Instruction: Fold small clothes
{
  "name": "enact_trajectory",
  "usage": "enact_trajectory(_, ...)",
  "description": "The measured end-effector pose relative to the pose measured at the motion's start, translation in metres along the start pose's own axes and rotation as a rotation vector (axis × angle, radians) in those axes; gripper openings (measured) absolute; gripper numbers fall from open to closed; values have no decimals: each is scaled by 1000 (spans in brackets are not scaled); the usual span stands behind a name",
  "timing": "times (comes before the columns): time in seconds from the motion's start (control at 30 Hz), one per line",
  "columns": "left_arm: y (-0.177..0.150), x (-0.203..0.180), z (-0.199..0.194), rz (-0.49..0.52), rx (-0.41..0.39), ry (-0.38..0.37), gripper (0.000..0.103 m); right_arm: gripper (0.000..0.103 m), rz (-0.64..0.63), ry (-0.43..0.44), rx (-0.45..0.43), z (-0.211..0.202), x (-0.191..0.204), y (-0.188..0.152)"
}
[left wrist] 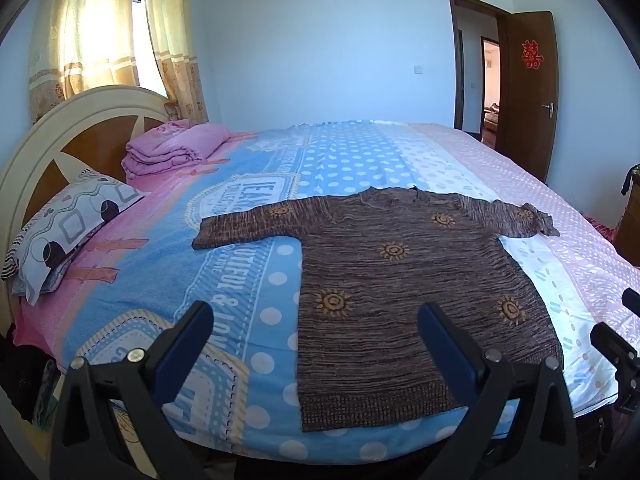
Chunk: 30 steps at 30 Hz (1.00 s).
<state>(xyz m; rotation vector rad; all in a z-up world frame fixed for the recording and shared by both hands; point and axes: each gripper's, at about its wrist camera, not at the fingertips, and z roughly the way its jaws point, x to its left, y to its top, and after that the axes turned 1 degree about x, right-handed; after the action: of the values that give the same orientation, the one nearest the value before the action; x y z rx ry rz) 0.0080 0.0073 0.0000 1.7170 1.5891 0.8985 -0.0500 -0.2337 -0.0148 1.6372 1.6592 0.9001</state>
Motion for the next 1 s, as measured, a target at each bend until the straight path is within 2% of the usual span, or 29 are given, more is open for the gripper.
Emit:
enact_trajectory(0.17,-5,-1,2,-4,8,4,103,102,4,38,13,3,3,-2)
enact_trajectory(0.43,-8,-2,8,-8,16,-1,103,102,6,36,31,14,-5,-5)
enact_trajectory(0.6,-9,-1,22,-14,52,-11,103,102,27,33,50,28,-16,-6)
enact_trajectory(0.83,4,-6,53,24,33,-3,103,102,121,20,84,61,-58,2)
enact_trajectory(1.0,21,-13,84,87,45,26,103,102,228,-51,114,98,-114,18)
